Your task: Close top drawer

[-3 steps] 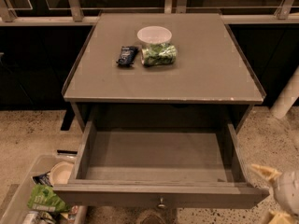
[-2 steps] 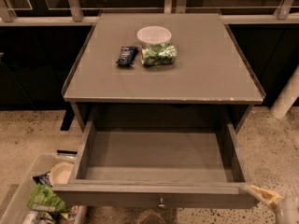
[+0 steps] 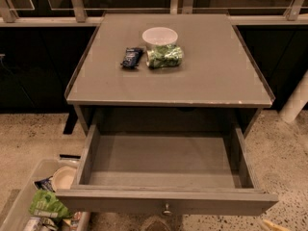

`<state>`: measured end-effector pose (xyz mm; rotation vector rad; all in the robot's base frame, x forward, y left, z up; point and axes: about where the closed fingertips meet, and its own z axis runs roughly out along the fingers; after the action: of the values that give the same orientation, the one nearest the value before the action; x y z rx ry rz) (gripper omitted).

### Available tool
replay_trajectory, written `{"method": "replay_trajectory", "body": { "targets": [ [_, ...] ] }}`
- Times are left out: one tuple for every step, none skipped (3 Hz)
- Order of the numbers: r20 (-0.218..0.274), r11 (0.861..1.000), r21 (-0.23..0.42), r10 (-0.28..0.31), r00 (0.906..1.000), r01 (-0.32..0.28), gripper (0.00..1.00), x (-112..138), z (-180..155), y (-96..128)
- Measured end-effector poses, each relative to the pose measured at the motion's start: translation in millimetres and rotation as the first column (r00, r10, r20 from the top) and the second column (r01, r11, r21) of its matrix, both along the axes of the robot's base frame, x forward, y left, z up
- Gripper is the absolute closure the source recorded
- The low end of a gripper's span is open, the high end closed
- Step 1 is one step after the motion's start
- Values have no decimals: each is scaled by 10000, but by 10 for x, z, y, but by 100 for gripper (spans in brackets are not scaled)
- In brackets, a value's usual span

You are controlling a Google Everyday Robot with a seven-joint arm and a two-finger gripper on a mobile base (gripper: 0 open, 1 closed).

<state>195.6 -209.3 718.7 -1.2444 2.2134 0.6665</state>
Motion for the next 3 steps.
{"method": "replay_trajectory", "body": {
  "targets": [
    [-738, 9923, 488, 1177, 9903, -1143, 0, -44, -386, 424],
    [-1619, 9598, 1722, 2497, 9547, -2218, 0, -66, -1039, 939],
    [-2145, 9493, 2001, 2839, 9346, -2425, 0, 13, -1548, 1247]
  ]
}}
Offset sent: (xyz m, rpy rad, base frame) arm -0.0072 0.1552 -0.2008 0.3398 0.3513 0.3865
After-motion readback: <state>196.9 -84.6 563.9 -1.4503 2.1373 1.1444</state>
